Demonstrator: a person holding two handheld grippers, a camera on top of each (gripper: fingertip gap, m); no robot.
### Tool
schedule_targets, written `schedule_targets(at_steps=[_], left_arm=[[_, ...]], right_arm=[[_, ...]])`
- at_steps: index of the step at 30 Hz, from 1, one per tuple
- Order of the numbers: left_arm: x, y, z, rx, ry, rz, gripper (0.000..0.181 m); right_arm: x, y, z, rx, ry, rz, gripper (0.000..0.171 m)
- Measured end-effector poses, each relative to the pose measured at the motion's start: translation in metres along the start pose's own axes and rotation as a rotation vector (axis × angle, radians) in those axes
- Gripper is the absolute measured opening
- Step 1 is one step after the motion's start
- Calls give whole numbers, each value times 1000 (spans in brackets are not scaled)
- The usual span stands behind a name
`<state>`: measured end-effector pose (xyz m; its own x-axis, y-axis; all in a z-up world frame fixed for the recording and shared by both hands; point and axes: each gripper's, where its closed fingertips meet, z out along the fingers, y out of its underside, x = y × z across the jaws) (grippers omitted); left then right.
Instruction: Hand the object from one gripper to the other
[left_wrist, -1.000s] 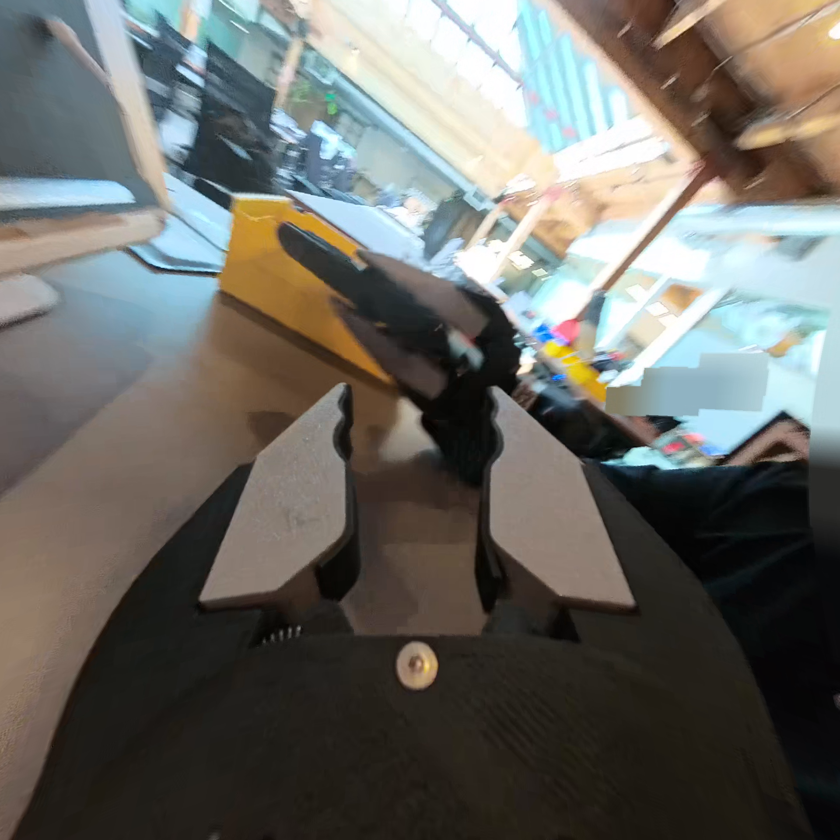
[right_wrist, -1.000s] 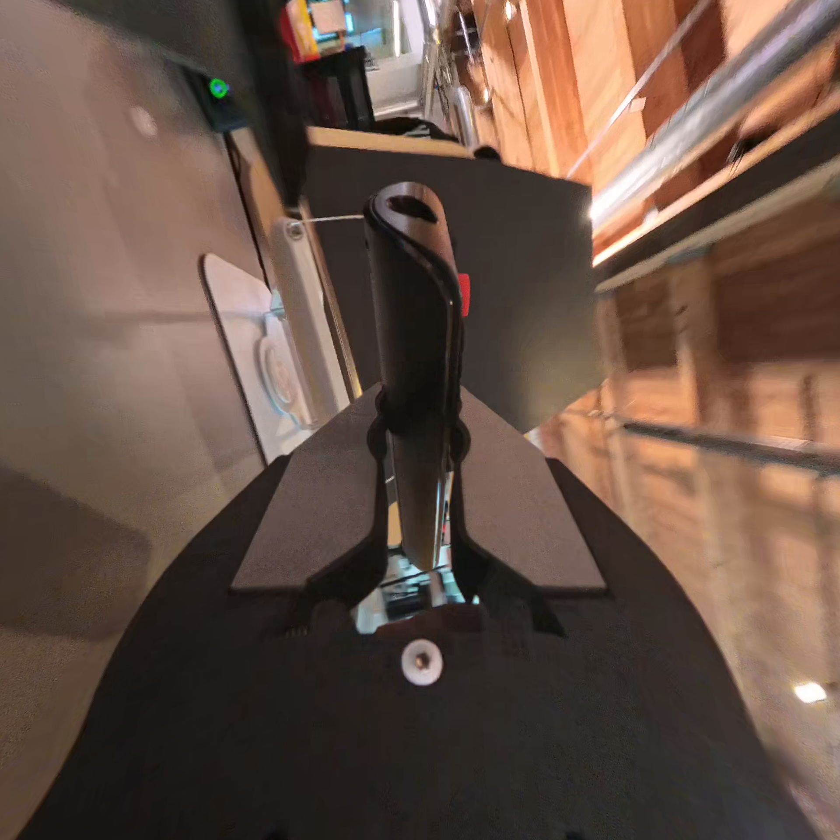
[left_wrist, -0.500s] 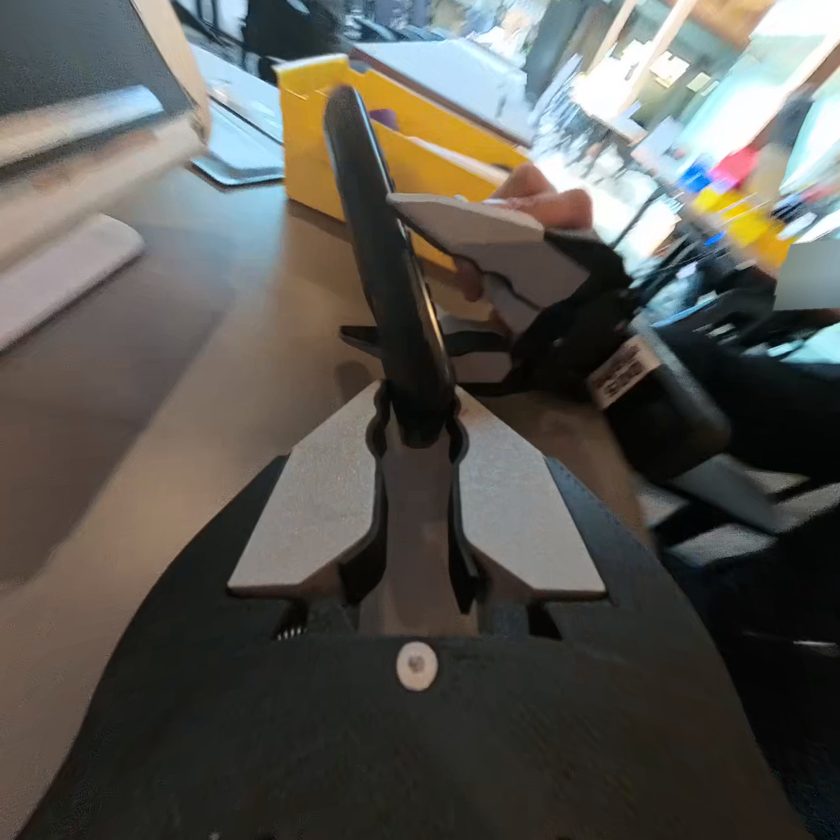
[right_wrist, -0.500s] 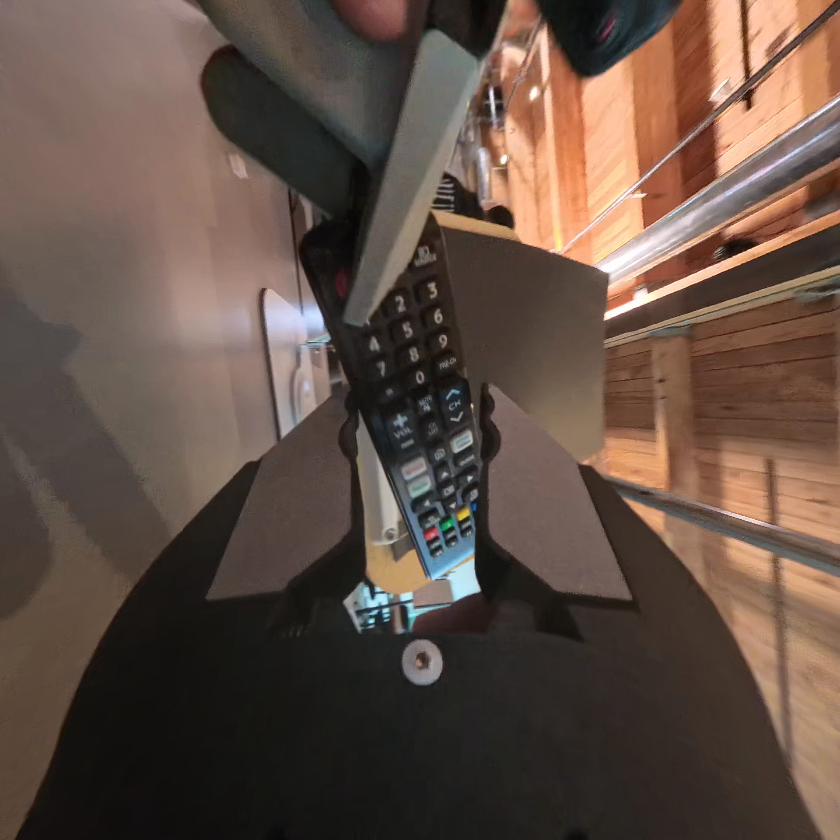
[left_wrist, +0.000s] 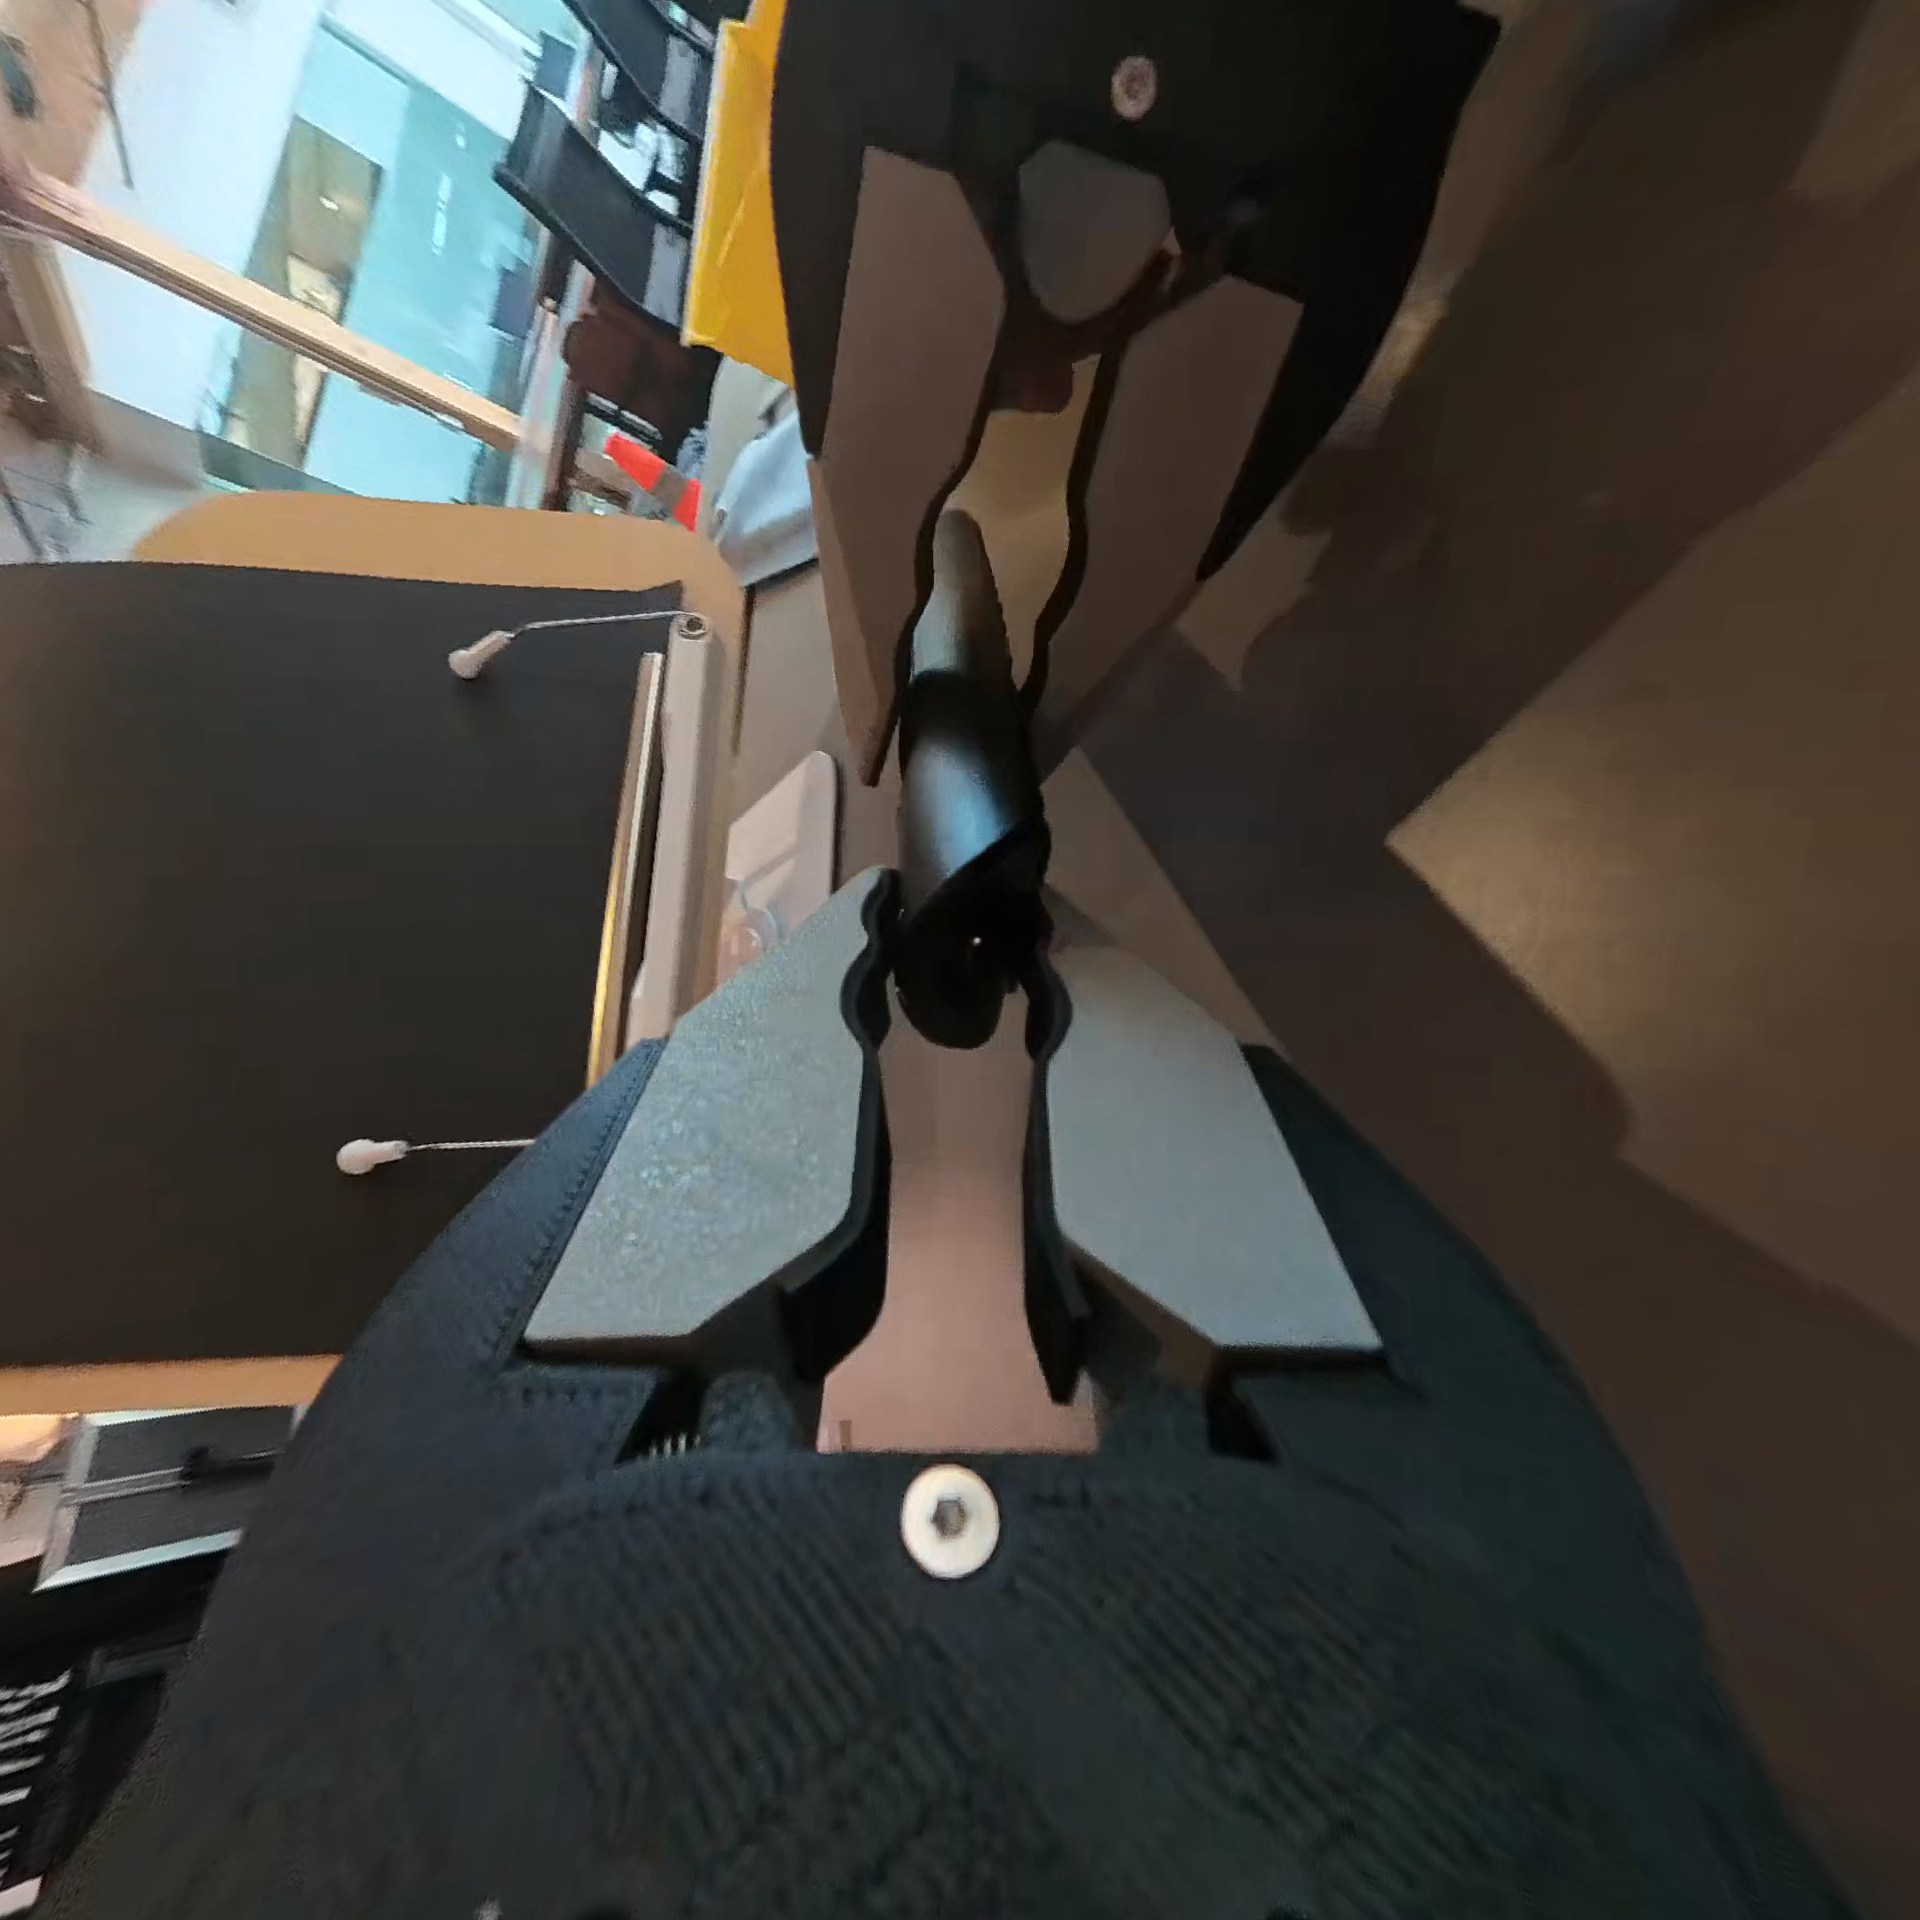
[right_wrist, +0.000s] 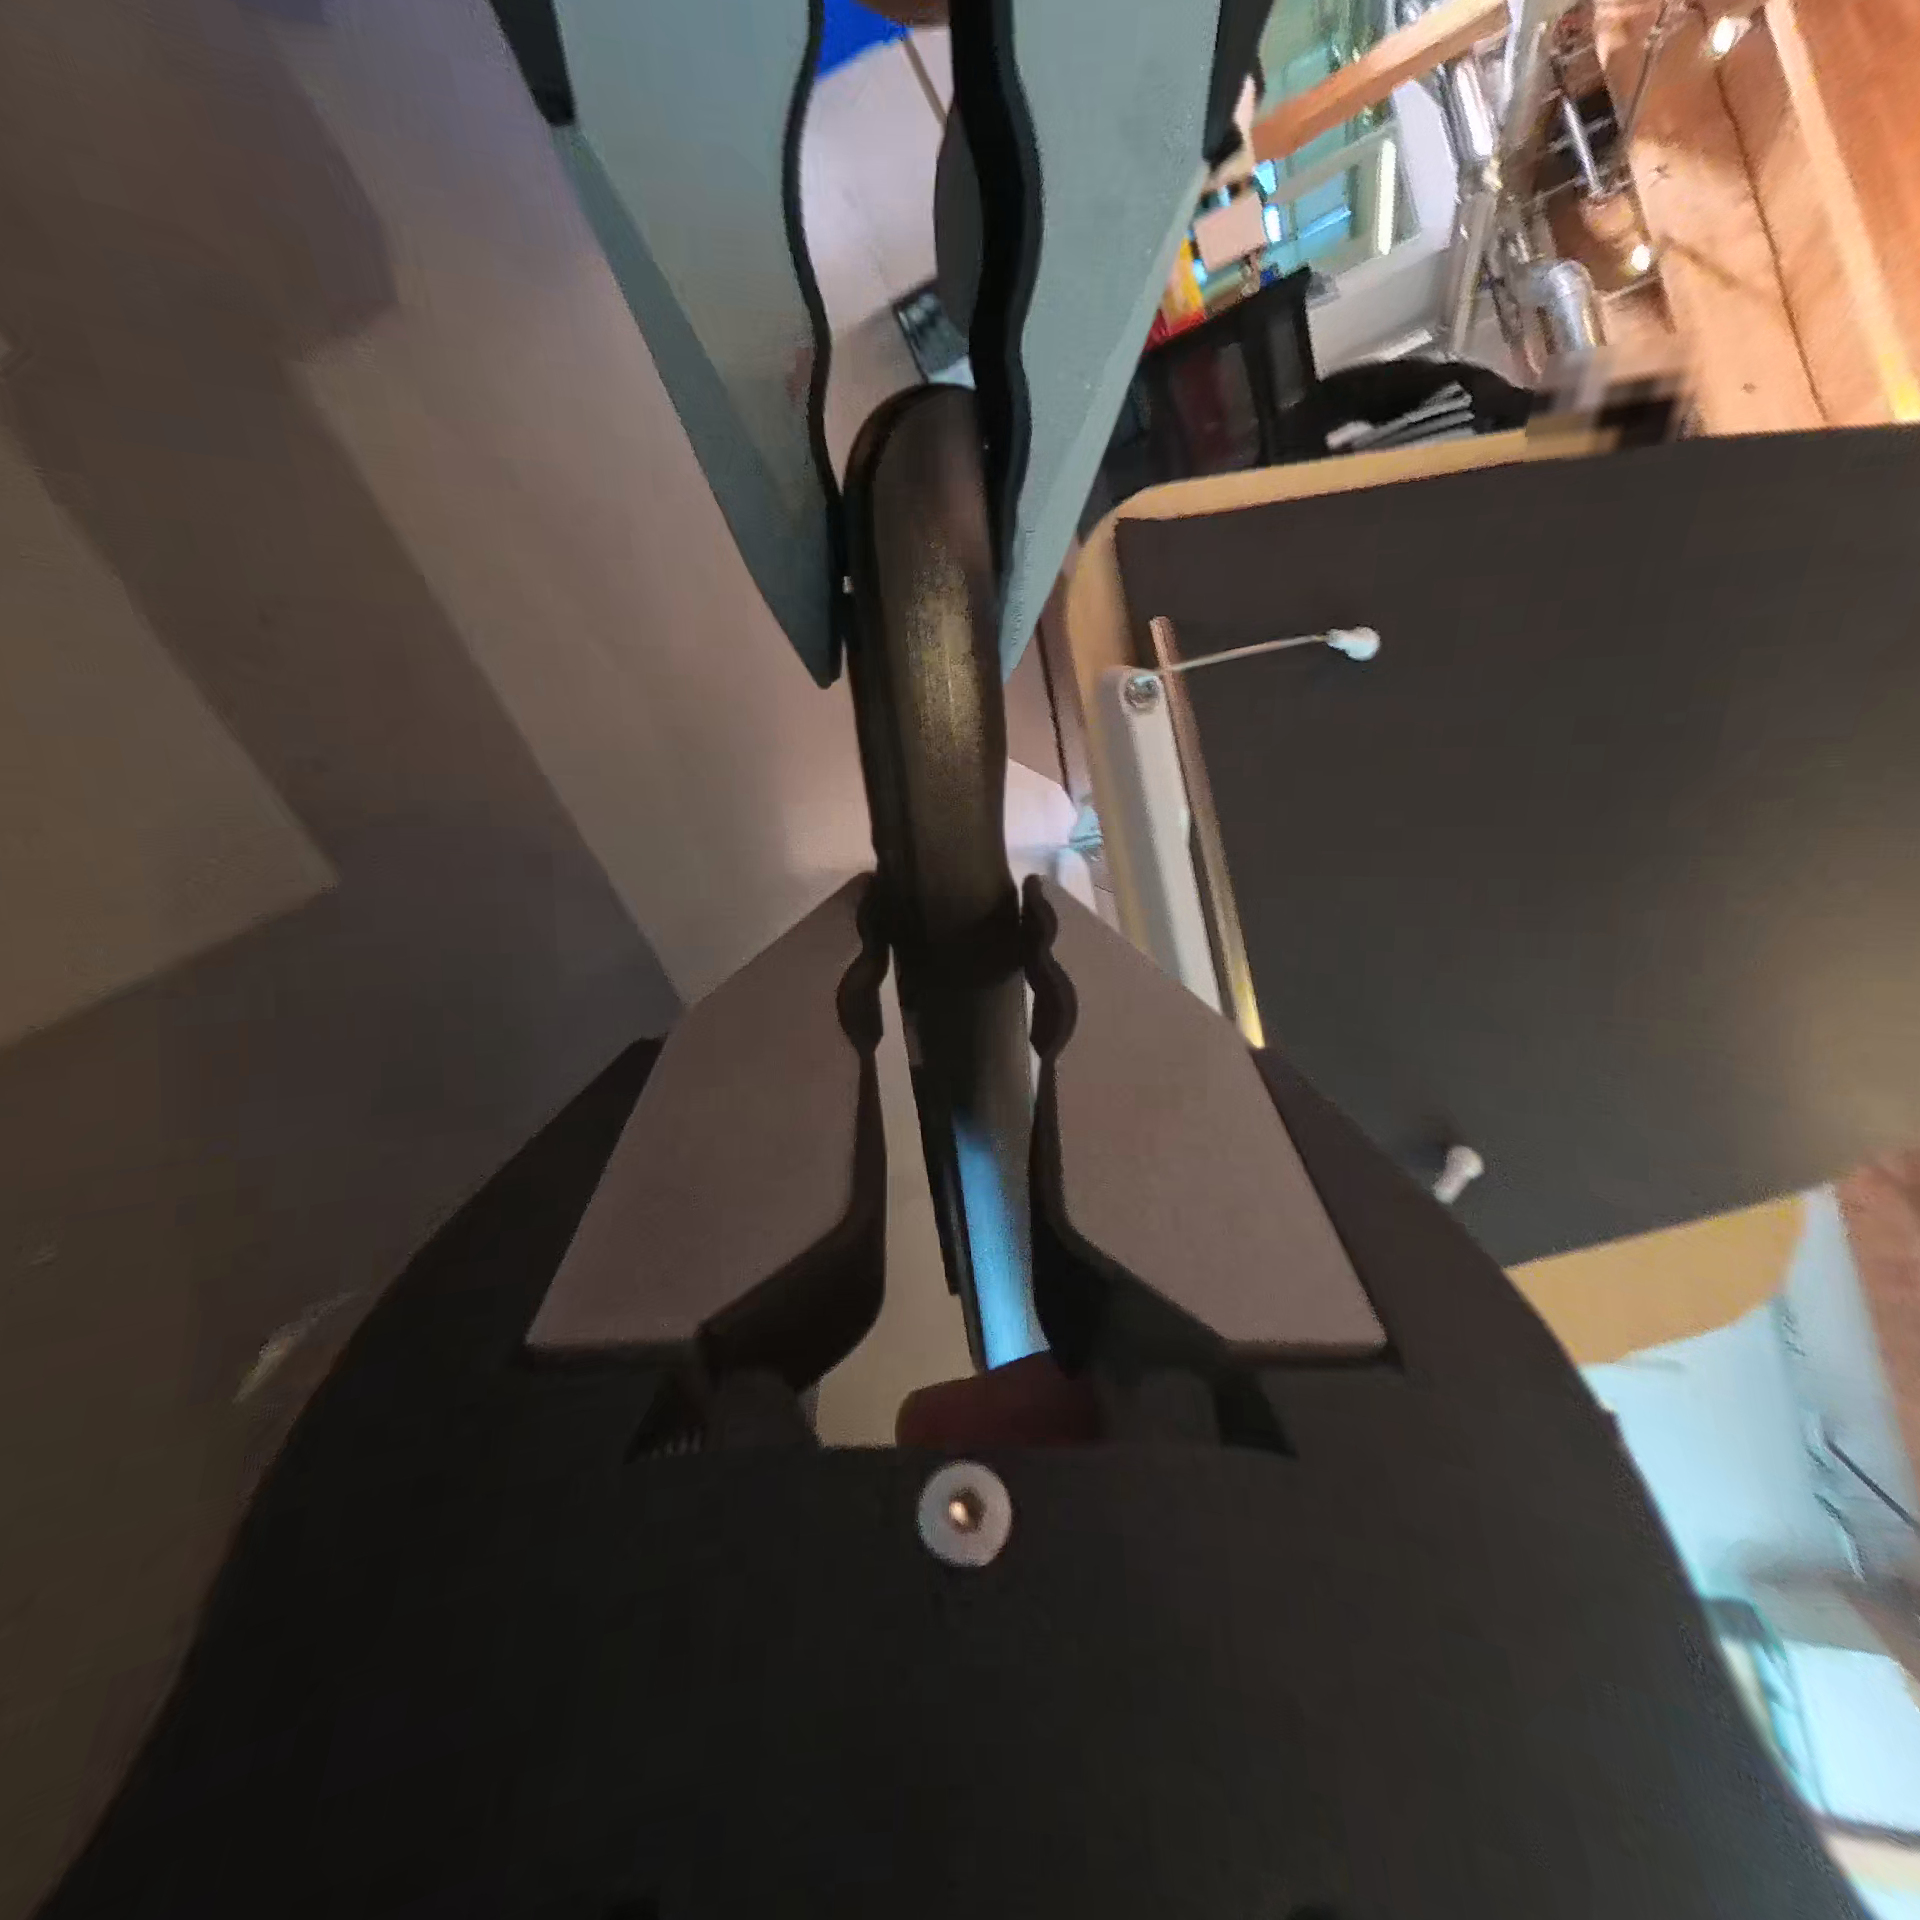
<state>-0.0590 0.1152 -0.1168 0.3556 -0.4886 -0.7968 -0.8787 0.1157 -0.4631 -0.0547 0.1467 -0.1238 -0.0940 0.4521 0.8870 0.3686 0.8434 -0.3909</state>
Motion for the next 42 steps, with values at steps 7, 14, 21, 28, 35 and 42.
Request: schedule_targets(at_steps=[7,14,21,28,35,42], left_arm=[[-46,7,-15,93,-227,-218,47],[-31,4,8,-22,-381,189,54],[-11,-32,14,58,-540,558,47],[-2,-60,10,137,-610,653,32],[6,-51,19,99,-533,646,25],[-39,-59,-18,363,-387,-126,21]], right_arm=[[67,19,-15,47,123,600,20],[89,10,-33,430,-270,1506,20],[62,-18,-33,507,-798,1921,25],[39,-31,-20,463,-963,2065,20],[20,-40,-9,390,-995,2062,20],[54,-27,-31,566,-817,1781,47]])
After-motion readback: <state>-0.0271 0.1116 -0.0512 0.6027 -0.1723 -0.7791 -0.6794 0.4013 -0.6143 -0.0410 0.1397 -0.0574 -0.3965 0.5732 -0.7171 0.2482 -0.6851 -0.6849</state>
